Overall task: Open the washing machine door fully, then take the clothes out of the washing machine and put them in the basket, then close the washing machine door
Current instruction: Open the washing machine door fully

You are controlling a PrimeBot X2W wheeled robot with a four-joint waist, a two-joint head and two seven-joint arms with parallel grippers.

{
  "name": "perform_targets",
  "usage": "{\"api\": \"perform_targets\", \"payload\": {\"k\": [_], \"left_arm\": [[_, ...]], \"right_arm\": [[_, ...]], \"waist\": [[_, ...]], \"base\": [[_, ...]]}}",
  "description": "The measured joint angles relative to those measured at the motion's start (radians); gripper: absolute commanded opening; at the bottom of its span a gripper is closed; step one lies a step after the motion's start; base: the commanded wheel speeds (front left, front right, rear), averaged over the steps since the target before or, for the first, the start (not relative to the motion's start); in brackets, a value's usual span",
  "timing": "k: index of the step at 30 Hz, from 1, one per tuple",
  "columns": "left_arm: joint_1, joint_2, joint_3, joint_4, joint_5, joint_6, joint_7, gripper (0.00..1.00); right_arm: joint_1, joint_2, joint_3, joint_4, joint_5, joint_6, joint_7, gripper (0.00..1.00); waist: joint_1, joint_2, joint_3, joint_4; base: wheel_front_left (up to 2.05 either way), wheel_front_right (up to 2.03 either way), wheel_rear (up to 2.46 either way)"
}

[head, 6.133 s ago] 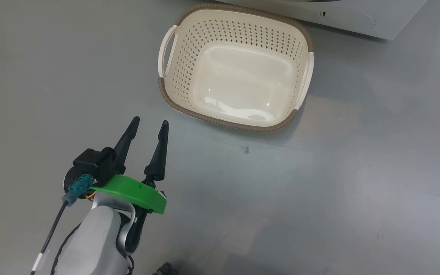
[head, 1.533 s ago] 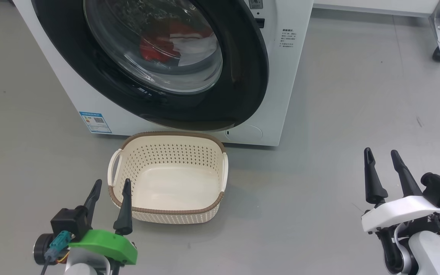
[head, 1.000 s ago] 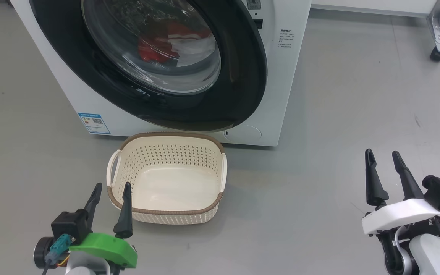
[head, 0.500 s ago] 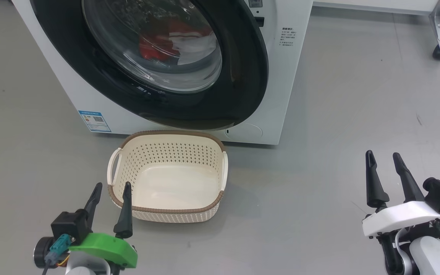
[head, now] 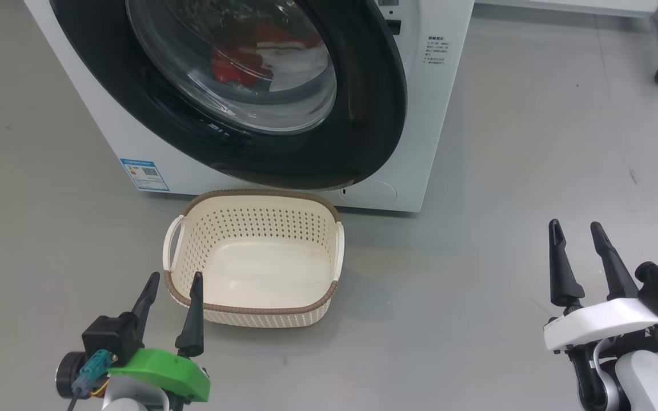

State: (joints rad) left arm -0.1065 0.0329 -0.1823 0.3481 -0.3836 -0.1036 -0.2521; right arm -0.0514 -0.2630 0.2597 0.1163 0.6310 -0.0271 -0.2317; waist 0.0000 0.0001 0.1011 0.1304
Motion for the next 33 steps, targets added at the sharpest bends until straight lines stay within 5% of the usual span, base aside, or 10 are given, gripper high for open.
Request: {"api": "perform_targets", "payload": {"k": [19,20,21,33], "left_arm": [[-0.015,0.000,-0.058,-0.007,-0.014,-0.008,0.000,1.00],[-0.021,0.000,-0.062,-0.008,-0.014,-0.008,0.000,1.00],[-0.026,0.000,-0.064,-0.008,-0.015,-0.008,0.000,1.00],[-0.078,0.000,-0.080,-0.021,-0.028,-0.009,0.000,1.00]], "right_arm": [[-0.155,-0.055,-0.028,-0.039,0.011,0.020,0.064,1.00],[-0.167,-0.053,-0.032,-0.040,0.026,0.026,0.074,0.40],[-0.179,-0.052,-0.036,-0.041,0.045,0.028,0.082,0.00],[-0.355,-0.023,-0.125,-0.027,0.222,0.035,0.192,0.00]], "waist": [[0.0000,0.0000,0.084,0.043],[0.0000,0.0000,0.091,0.046],[0.0000,0.0000,0.097,0.050],[0.0000,0.0000,0.172,0.096]], "base": [[0.00,0.00,0.00],[0.00,0.00,0.00],[0.00,0.00,0.00],[0.00,0.00,0.00]]}}
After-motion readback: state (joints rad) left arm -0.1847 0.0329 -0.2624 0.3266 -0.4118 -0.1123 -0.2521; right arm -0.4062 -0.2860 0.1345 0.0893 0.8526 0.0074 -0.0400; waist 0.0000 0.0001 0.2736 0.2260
